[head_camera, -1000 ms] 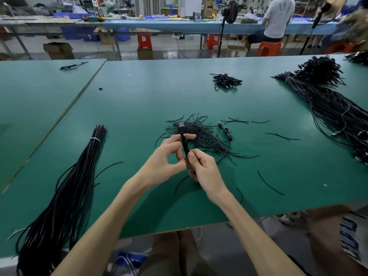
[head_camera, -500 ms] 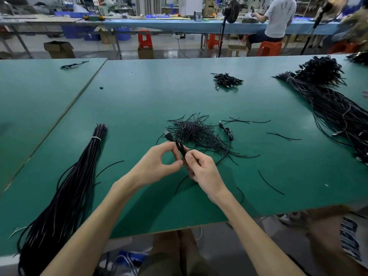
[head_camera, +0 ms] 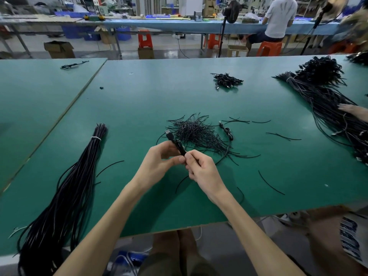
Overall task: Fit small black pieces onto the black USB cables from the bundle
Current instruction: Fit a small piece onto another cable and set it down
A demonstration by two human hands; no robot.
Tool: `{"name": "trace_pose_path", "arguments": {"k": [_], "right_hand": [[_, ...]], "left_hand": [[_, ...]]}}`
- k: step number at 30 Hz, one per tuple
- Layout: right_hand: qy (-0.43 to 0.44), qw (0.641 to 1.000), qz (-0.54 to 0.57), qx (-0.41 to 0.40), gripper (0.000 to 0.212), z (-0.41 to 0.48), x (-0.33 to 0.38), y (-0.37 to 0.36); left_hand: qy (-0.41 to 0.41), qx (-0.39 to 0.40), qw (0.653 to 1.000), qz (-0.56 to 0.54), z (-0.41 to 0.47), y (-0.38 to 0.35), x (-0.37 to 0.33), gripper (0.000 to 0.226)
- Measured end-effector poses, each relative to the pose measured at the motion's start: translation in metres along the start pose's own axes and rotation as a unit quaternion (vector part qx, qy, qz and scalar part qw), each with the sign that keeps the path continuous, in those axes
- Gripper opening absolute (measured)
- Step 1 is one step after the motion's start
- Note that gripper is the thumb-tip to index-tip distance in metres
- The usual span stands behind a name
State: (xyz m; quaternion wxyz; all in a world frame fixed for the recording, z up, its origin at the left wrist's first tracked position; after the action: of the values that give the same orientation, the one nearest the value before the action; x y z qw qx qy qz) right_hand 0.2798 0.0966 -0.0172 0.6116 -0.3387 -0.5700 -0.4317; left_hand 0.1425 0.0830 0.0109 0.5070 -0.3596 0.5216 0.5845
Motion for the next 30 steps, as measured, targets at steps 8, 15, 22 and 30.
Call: {"name": "trace_pose_path", "arguments": {"k": [8, 15, 22, 30], "right_hand": [[0.001, 0.999, -0.032, -0.008, 0.026, 0.002, -0.003, 0.0], [0.008, 0.999, -0.034, -0.008, 0.026, 0.002, -0.002, 0.001], [0.004, 0.999, -0.042, -0.013, 0.028, 0.002, -0.003, 0.001], [-0.005, 0.999, -0.053, -0.008, 0.03, 0.001, -0.002, 0.0]], "left_hand": [[-0.001, -0.021, 0.999, -0.027, 0.0, 0.003, 0.011, 0.019], [0.017, -0.046, 0.992, -0.119, -0.004, 0.0, 0.018, 0.016], [0.02, -0.059, 0.987, -0.146, -0.007, 0.002, 0.023, 0.023], [-0.006, -0.088, 0.993, -0.072, -0.007, 0.003, 0.023, 0.016]]}}
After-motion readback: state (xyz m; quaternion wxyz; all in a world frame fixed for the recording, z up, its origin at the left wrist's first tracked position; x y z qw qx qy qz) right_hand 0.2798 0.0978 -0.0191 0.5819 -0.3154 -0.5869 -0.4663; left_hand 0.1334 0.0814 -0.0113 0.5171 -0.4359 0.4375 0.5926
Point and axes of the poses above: each hand's wrist, its own z-axis towards the middle knuckle, its own y-axis out of the back of the hand, x = y × z, the point moved 8 cm from there along z, towards the middle knuckle, and after that the axes turned 4 degrees about x, right-handed, at the moved point
